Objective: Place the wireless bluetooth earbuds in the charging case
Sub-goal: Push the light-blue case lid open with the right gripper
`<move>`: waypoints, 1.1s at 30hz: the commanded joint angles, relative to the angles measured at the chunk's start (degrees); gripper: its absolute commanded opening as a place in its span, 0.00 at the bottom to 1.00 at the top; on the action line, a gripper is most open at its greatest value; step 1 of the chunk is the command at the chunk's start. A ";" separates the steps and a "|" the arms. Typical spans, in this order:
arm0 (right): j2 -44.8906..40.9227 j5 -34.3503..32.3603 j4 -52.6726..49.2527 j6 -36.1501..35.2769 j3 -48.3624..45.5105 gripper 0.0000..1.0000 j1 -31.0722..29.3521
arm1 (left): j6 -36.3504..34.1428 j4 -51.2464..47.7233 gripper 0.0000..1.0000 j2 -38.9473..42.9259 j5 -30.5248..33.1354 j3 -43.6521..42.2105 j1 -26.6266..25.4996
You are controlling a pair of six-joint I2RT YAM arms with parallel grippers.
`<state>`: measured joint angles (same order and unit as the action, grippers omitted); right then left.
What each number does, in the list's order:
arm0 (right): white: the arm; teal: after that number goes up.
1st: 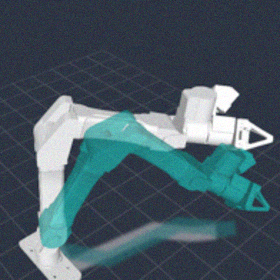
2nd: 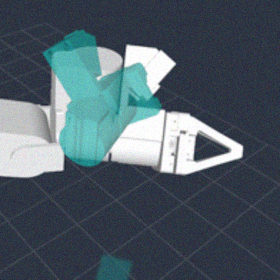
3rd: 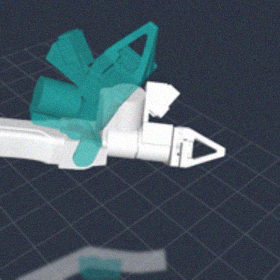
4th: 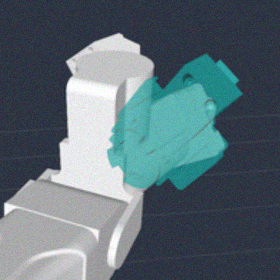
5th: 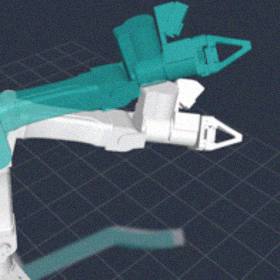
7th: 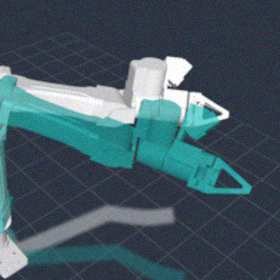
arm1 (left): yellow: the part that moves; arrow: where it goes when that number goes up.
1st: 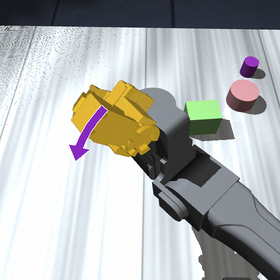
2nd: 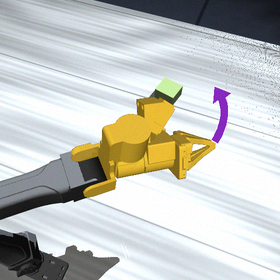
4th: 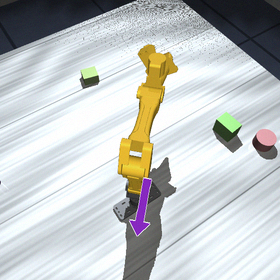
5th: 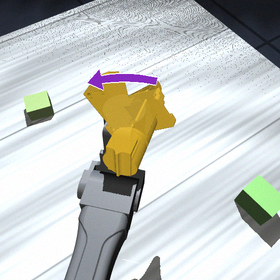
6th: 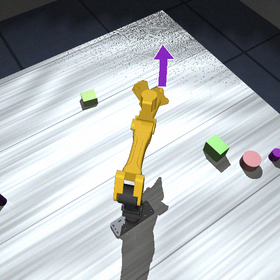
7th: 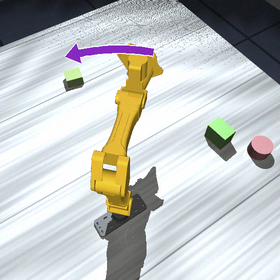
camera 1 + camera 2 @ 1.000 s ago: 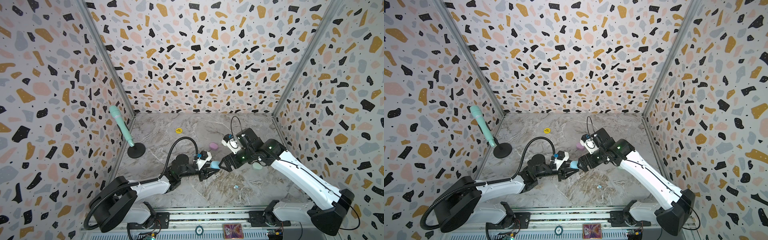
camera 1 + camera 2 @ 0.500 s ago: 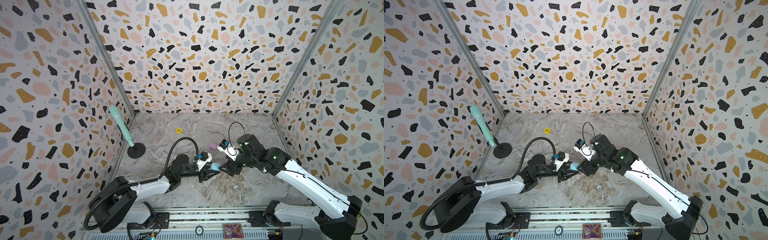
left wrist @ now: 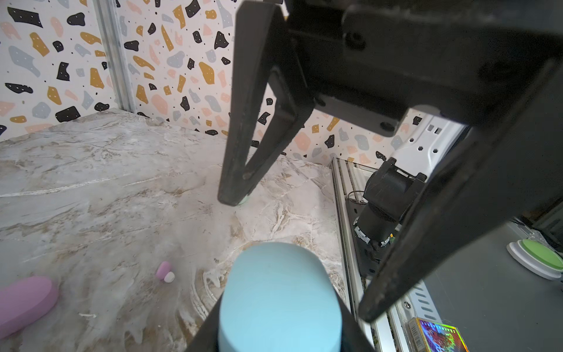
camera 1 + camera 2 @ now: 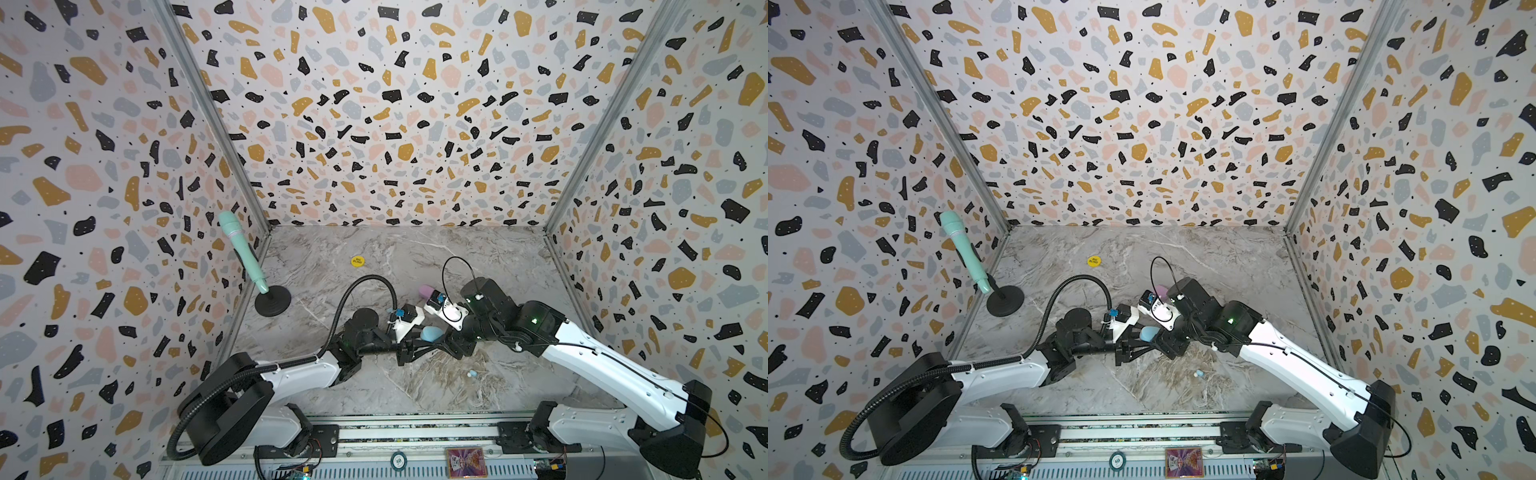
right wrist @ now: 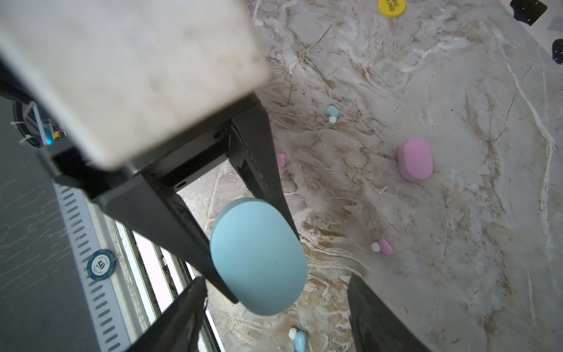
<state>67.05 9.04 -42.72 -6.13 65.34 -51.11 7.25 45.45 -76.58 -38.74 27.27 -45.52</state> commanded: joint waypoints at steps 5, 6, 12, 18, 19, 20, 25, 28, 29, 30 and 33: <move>0.25 -4.96 0.72 0.16 -0.29 0.73 -0.56 | -0.42 2.49 0.23 1.26 -1.42 1.39 -0.28; 0.36 -5.58 0.67 0.34 -0.16 0.73 -0.56 | -0.43 2.55 0.23 1.32 -1.59 1.30 -0.30; 0.29 -6.77 1.02 1.03 0.13 0.71 -0.03 | -0.41 2.76 0.22 1.50 -1.78 1.12 -0.34; 0.46 -7.20 0.45 1.28 0.51 0.70 0.84 | -0.55 2.72 0.21 1.94 -1.82 0.87 -0.32; 0.67 -7.48 0.45 1.34 0.52 0.70 0.84 | -0.50 2.72 0.21 1.99 -1.78 0.86 -0.33; 0.79 -7.85 0.56 1.44 0.51 0.70 0.84 | -0.55 2.73 0.21 2.09 -1.86 0.86 -0.32; 0.54 -10.49 1.43 2.15 1.47 0.70 1.45 | -0.46 2.73 0.20 2.35 -2.19 0.82 -0.32; 0.06 -10.85 2.28 2.40 2.19 0.70 2.52 | -0.46 2.68 0.20 2.48 -2.38 0.87 -0.28; 0.02 -11.17 2.36 2.57 2.44 0.70 2.89 | -0.46 2.68 0.20 2.49 -2.47 0.94 -0.36; 0.06 -11.23 2.53 2.60 2.59 0.71 3.18 | -0.46 2.65 0.20 2.51 -2.64 0.99 -0.28; 0.25 -11.26 2.73 2.55 2.98 0.70 3.74 | -0.34 2.65 0.20 2.48 -2.90 1.12 -0.28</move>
<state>67.42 2.76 -41.89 -4.71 66.39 -48.82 7.29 43.29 -76.20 -36.75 27.27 -45.01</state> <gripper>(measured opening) 0.705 0.433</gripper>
